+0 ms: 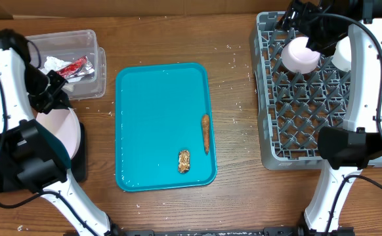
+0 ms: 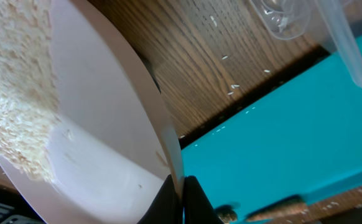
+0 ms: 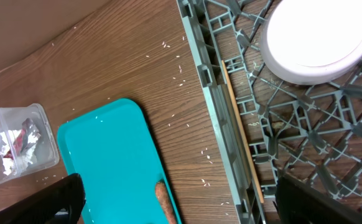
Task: Sort waste into correct bins and load items into the dishwasher
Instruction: 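Carry the plate left over the black tray, then tilt the plate with the left gripper to dump rice onto the black tray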
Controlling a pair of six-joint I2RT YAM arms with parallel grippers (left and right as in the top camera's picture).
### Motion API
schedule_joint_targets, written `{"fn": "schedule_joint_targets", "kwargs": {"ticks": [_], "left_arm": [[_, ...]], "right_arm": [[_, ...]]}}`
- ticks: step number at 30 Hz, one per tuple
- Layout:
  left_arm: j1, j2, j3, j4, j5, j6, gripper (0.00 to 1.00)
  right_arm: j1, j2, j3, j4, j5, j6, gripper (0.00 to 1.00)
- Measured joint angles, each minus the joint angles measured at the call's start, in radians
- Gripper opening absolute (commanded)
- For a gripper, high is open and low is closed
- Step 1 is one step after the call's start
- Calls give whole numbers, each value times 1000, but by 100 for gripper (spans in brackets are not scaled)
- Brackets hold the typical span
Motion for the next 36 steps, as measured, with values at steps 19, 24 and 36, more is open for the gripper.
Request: {"fn": "schedule_joint_targets", "kwargs": {"ticks": [19,24,36], "left_arm": [[200,0,0,-11,266,142,4],[247,0,0,-16,342,180,4],[325,0,0,-48,508,247,4]], "right_arm": [[0,0,0,0,0,0,100],[0,0,0,0,0,0,100],[0,0,0,0,0,0,100]]}}
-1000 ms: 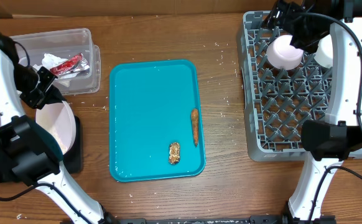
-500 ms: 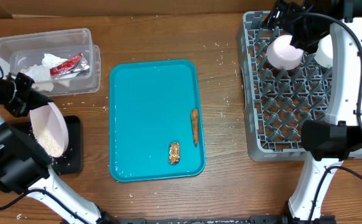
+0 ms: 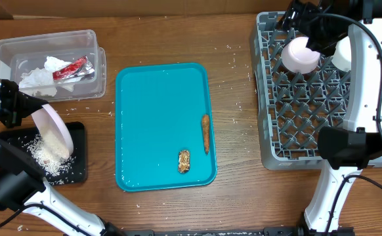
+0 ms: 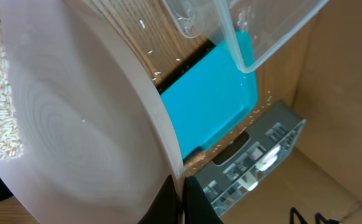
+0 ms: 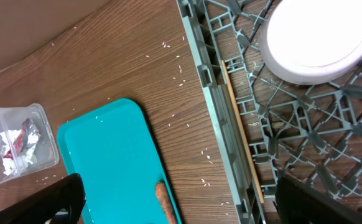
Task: Sort waste into correct bins and load items into the dishwasher
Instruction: 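Tilt the plate with the left gripper to dump rice onto the black tray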
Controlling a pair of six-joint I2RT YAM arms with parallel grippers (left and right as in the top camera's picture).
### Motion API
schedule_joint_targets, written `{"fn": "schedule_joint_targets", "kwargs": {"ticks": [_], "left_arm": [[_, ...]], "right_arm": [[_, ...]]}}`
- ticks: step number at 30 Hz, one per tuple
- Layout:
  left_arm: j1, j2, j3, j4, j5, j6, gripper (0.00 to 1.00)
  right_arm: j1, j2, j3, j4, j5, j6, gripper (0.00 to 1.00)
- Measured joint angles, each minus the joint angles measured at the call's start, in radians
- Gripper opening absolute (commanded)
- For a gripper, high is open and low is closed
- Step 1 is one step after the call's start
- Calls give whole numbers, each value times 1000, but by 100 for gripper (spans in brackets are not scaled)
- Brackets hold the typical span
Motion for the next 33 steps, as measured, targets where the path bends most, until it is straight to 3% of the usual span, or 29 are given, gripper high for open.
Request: {"fn": "schedule_joint_targets", "kwargs": {"ticks": [14,33], "left_arm": [[125,0,0,0,104,51,5],[181,0,0,0,281,73,7]], "right_arm": [[0,0,0,0,0,0,100],[0,0,0,0,0,0,100]]}}
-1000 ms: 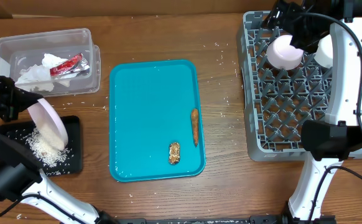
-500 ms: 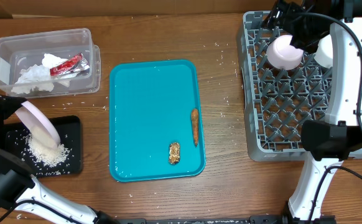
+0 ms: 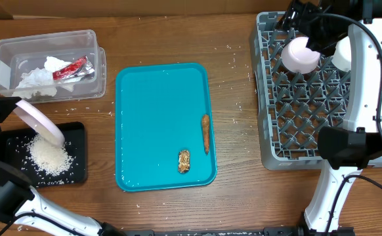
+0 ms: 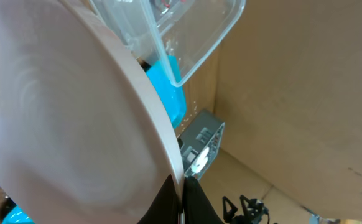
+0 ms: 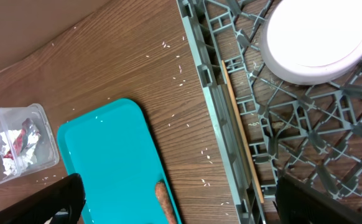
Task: Sort waste into correct bins and load items into the dishwasher
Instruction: 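Tilt the plate with the left gripper to dump rice onto the black tray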
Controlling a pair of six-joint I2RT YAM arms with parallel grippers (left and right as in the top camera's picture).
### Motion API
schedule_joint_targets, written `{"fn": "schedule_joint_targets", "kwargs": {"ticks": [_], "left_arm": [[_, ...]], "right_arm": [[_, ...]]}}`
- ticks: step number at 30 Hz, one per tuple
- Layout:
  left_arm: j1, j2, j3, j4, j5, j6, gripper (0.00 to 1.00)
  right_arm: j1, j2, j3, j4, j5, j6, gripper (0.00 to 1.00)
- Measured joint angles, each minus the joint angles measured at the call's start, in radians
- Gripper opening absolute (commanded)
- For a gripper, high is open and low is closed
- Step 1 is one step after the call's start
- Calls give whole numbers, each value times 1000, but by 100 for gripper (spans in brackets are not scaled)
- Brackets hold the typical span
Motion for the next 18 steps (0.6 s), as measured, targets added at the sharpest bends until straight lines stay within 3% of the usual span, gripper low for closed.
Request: {"fn": "schedule_joint_targets", "kwargs": {"ticks": [18], "left_arm": [[29,0,-6,0,-21,-7,4]], "right_arm": [[0,0,0,0,0,0,100]]}}
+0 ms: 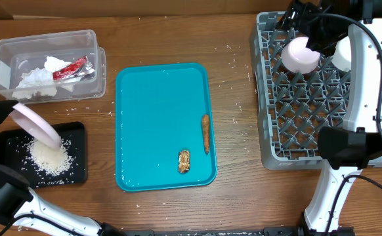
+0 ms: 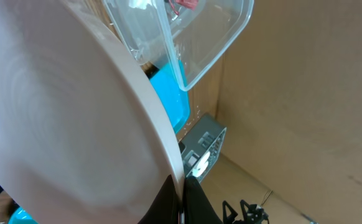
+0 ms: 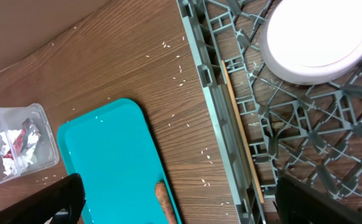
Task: Sort waste into correct bins and load items into the dishwasher
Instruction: 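Tilt the plate with the left gripper to dump rice onto the black tray, then carry the emptied plate back and set it on the teal tray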
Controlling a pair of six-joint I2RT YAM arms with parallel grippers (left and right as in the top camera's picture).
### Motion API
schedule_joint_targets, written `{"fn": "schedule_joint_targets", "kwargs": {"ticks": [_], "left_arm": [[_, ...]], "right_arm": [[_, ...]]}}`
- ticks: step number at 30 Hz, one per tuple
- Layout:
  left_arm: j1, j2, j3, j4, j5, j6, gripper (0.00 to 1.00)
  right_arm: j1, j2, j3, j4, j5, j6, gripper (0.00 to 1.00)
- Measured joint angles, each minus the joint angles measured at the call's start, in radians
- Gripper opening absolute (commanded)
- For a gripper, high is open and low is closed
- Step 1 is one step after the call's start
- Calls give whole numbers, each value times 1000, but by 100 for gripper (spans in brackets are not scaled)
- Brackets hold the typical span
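My left gripper (image 2: 182,200) is shut on the rim of a pink plate (image 1: 35,124), holding it tipped steeply over the black bin (image 1: 76,172) at the table's left edge. A heap of rice (image 1: 46,157) lies in that bin. The plate's face (image 2: 69,112) shows bare in the left wrist view. The teal tray (image 1: 158,105) holds an orange carrot piece (image 1: 205,133) and a brown food scrap (image 1: 184,160). My right gripper (image 3: 184,205) hangs open above the dish rack's (image 1: 309,131) far left corner, holding nothing.
A clear bin (image 1: 89,72) with wrappers sits behind the black bin. In the rack are an upturned pink bowl (image 1: 300,54), a white cup (image 1: 344,54) and a chopstick (image 3: 240,127). Loose rice grains dot the wood between tray and rack.
The plate has shifted slightly over the black bin and stays steeply tipped. The trace of rice at its edge in the left wrist view is gone. The right arm has not moved.
The left gripper first held the plate, rice on it, at a slant above the black bin. Then the plate was tipped further left and rice lay in the bin. Later it stood almost on edge with a full heap below, as now. The right gripper stayed open over the rack.
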Motion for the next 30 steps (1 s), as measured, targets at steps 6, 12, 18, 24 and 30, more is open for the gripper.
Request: {"fn": "schedule_joint_targets", "kwargs": {"ticks": [6,12,18,24,30], "left_arm": [[20,0,-9,12,-26,0,4],[50,0,-9,0,37,9,4],[77,0,-14,0,137,12,4],[77,0,-23,0,159,12,4],[62,-48,-32,0,135,15,4]], "right_arm": [[0,0,0,0,0,0,100],[0,0,0,0,0,0,100],[0,0,0,0,0,0,100],[0,0,0,0,0,0,100],[0,0,0,0,0,0,100]]}}
